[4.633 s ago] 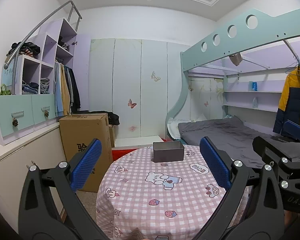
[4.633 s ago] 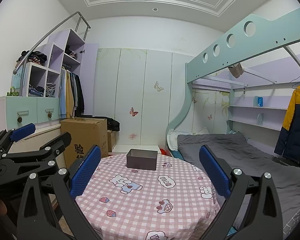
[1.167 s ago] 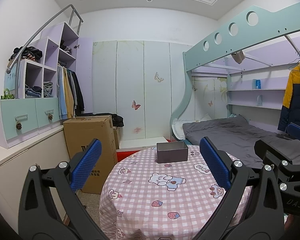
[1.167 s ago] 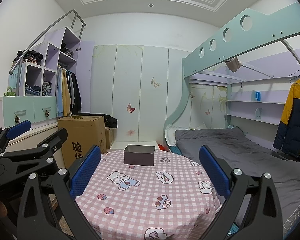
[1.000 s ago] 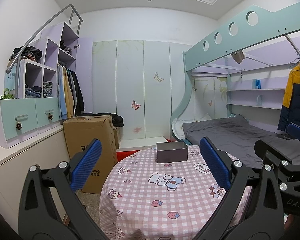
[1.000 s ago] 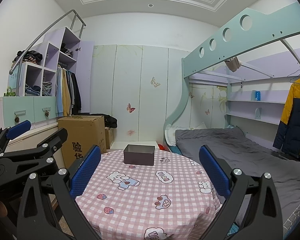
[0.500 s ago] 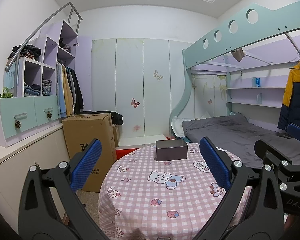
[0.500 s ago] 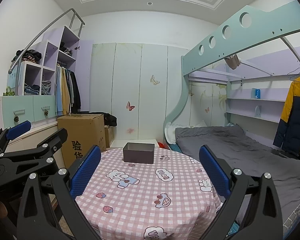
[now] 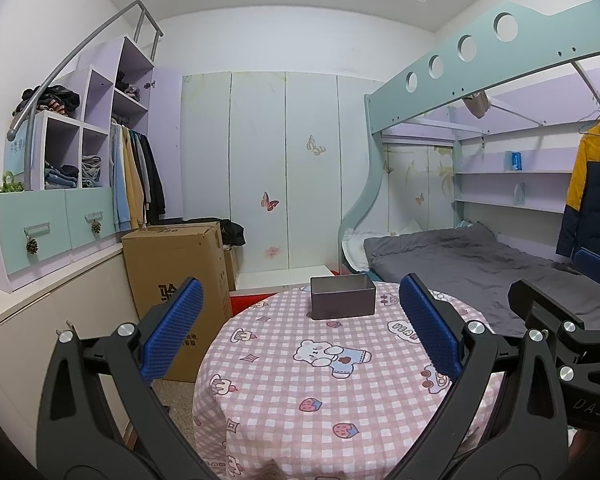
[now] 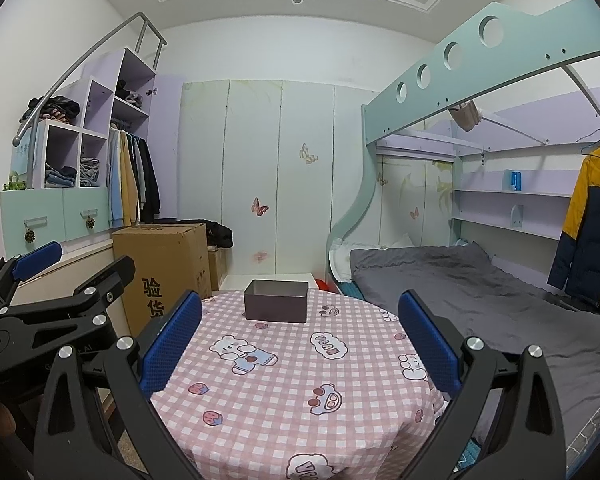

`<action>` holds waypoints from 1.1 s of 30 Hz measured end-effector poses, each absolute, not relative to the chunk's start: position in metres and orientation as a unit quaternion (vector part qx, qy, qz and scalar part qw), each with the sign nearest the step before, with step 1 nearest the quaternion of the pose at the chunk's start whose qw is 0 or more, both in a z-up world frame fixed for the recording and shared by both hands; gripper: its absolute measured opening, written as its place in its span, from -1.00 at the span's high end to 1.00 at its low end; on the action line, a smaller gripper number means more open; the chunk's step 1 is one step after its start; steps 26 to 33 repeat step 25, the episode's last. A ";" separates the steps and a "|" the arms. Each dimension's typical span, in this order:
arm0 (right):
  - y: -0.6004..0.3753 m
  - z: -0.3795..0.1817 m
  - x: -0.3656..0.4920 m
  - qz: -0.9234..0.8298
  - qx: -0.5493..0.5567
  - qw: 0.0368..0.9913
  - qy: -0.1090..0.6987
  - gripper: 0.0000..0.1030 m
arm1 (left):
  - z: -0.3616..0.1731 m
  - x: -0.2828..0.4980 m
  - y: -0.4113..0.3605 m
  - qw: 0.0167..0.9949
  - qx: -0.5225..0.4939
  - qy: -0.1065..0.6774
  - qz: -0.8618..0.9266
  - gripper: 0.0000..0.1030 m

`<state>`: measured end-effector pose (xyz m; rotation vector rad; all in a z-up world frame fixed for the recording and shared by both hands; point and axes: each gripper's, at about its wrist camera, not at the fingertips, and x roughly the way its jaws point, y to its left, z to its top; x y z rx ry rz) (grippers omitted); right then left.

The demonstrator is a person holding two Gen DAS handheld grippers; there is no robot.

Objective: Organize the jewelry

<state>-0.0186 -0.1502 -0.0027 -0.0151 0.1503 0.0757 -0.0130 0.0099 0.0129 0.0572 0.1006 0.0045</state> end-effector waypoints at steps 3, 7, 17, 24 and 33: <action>-0.150 -0.004 -0.015 0.038 -0.005 0.996 0.078 -0.84 | 0.011 -0.009 0.008 0.998 0.030 0.051 0.003 -0.87; -0.150 -0.007 -0.011 0.036 0.000 0.996 0.080 -0.84 | 0.009 -0.005 0.007 0.998 0.031 0.050 0.002 -0.87; -0.154 -0.014 0.007 0.033 0.008 0.995 0.094 -0.84 | 0.001 0.018 0.004 0.997 0.031 0.064 -0.002 -0.87; -0.158 -0.024 0.030 0.037 0.016 0.993 0.114 -0.84 | -0.008 0.040 0.000 0.996 0.033 0.083 -0.004 -0.87; -0.159 -0.026 0.033 0.038 0.017 0.992 0.118 -0.84 | -0.009 0.045 0.000 0.996 0.033 0.088 -0.004 -0.87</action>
